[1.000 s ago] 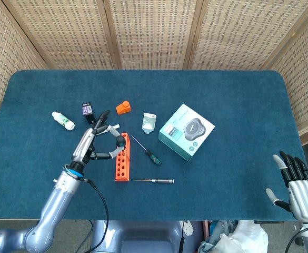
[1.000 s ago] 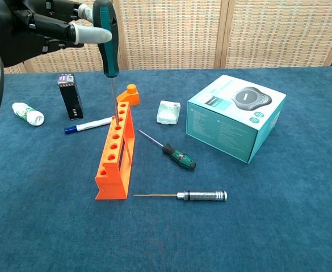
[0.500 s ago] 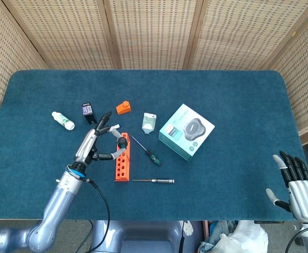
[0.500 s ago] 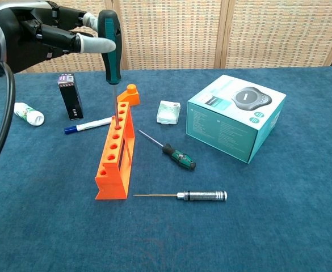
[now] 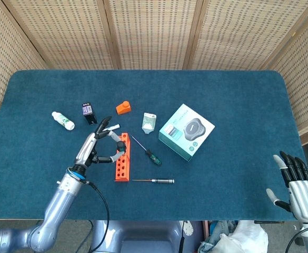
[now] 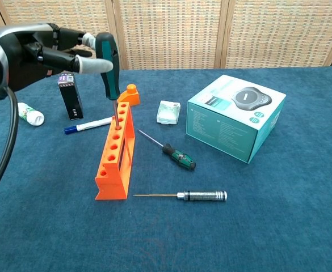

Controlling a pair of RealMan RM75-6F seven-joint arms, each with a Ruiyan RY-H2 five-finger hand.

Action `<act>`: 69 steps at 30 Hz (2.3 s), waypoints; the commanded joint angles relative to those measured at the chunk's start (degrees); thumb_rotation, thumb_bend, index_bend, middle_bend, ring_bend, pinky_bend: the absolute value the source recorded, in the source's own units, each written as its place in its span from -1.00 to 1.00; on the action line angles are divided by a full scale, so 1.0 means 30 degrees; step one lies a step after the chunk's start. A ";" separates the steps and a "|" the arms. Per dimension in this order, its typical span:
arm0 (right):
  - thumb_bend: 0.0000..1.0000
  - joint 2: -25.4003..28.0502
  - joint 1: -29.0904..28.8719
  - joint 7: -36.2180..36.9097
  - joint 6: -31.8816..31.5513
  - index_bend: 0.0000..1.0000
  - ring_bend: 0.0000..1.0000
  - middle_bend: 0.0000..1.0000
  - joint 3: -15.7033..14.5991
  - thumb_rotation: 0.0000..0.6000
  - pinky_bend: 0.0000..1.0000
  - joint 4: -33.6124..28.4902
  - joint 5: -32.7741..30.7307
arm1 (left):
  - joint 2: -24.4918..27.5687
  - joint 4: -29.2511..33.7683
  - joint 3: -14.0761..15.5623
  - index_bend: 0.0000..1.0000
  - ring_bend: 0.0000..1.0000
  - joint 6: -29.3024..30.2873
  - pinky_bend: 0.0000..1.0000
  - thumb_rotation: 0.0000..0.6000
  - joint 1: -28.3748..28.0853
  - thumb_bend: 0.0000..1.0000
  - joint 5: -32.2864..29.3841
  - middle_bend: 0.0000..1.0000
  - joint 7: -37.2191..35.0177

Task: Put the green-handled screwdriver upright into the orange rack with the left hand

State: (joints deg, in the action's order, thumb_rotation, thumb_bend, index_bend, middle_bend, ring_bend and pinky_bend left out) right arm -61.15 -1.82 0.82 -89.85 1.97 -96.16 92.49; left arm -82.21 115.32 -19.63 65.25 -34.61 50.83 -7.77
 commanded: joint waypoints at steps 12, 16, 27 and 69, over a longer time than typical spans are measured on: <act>-0.48 -0.0062 0.0005 -0.0087 -0.0060 -1.00 -1.00 -1.00 0.0017 1.00 -1.00 0.0017 0.0021 | -0.0370 -0.1198 0.0551 0.18 -1.00 -0.0639 -1.00 1.00 0.0467 -0.41 0.0475 -1.00 -0.0898; -0.48 -0.0041 0.0011 -0.0046 -0.0080 -1.00 -1.00 -1.00 0.0027 1.00 -1.00 0.0014 0.0012 | -0.0471 -0.1254 0.0502 0.18 -1.00 -0.0710 -1.00 1.00 0.0385 -0.41 0.0347 -1.00 -0.0707; -0.48 -0.0022 0.0032 0.0066 -0.0152 -1.00 -1.00 -1.00 0.0051 1.00 -1.00 0.0059 0.0011 | -0.0910 -0.1637 0.0734 0.18 -1.00 -0.0853 -1.00 1.00 0.0437 -0.41 -0.0003 -1.00 -0.0474; -0.49 -0.0033 0.0089 0.0293 -0.0386 -1.00 -1.00 -1.00 0.0146 1.00 -1.00 0.0161 0.0026 | -0.0993 -0.2242 0.0990 -0.32 -1.00 -0.1760 -1.00 1.00 0.0826 -0.41 0.1089 -1.00 -0.0907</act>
State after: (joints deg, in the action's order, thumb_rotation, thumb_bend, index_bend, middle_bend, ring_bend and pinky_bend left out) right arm -61.25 -1.55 1.72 -91.01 2.41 -95.68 92.57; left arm -85.19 108.59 -16.66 59.97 -32.13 54.09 -10.49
